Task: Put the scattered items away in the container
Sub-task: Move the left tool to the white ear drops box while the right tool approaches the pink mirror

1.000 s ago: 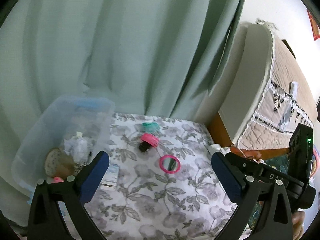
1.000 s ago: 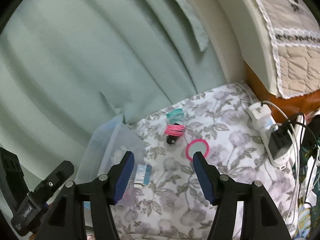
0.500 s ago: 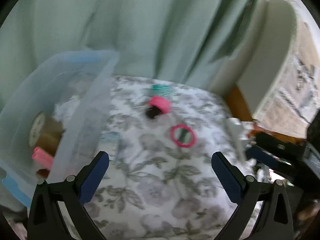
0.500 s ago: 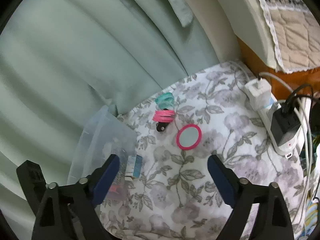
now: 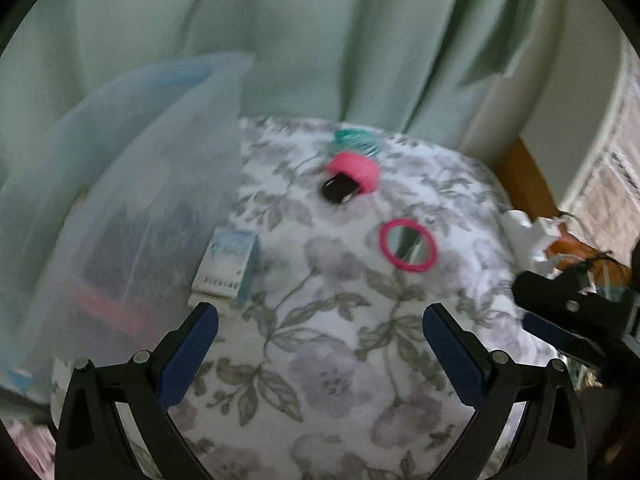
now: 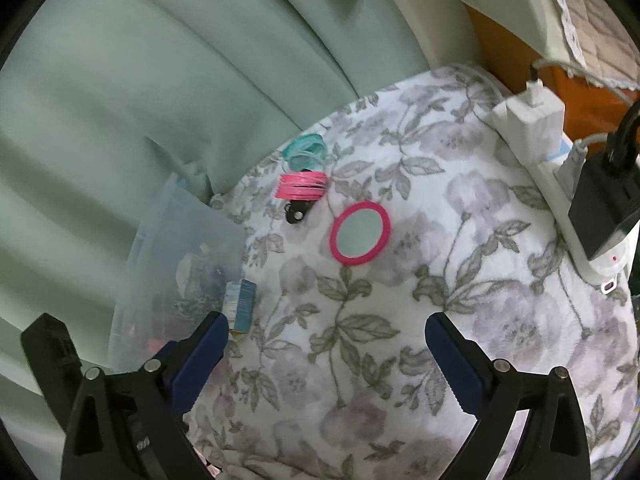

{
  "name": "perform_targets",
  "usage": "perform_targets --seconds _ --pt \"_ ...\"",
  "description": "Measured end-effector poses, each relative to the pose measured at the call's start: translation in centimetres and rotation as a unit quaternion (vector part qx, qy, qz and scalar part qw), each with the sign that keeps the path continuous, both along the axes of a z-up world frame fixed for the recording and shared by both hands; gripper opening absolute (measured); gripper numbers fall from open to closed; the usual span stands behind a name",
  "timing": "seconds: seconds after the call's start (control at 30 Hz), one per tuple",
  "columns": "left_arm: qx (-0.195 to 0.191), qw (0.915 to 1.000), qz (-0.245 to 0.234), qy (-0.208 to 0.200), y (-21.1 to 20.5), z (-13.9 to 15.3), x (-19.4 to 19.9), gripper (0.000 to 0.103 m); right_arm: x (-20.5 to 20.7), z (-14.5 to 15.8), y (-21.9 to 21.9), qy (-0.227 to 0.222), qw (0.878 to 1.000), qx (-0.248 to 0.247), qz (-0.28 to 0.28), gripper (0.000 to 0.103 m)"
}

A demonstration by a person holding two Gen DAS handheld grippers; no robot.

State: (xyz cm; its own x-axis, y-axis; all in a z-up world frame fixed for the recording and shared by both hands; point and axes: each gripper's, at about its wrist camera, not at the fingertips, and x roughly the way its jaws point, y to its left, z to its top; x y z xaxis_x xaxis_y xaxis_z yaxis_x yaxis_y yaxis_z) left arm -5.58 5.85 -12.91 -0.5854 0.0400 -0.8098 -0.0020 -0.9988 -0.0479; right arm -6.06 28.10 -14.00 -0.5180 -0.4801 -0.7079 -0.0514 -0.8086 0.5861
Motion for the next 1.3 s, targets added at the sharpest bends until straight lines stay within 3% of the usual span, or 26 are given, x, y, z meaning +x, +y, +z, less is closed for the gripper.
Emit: perform_targets --seconds 0.23,0.33,0.6,0.87,1.1,1.3 --pt "-0.036 0.9984 0.042 -0.015 -0.9 -3.8 -1.3 0.102 -0.8 -2.3 -0.8 -0.027 0.999 -0.001 0.019 0.1" --pt "-0.024 0.9981 0.047 -0.033 -1.4 -5.1 -2.3 0.102 -1.2 -3.0 -1.0 -0.035 0.999 0.001 0.025 0.1" --pt "0.009 0.9994 0.017 -0.03 -1.6 -6.2 -4.4 0.102 -2.0 -4.8 -1.4 -0.059 0.998 0.002 0.03 0.1" --pt "0.016 0.999 -0.04 -0.015 0.1 -6.5 -5.8 0.101 -2.2 -5.3 -0.6 -0.067 0.998 0.006 0.014 0.101" --pt "-0.048 0.998 0.028 -0.03 -0.8 -5.8 -3.1 0.101 -2.6 -5.0 0.0 -0.065 0.998 0.01 0.007 0.101" --pt "-0.047 0.9962 0.049 -0.054 -1.8 -7.3 -4.4 0.101 -2.8 -5.5 -0.6 -0.072 0.997 0.012 0.019 0.101"
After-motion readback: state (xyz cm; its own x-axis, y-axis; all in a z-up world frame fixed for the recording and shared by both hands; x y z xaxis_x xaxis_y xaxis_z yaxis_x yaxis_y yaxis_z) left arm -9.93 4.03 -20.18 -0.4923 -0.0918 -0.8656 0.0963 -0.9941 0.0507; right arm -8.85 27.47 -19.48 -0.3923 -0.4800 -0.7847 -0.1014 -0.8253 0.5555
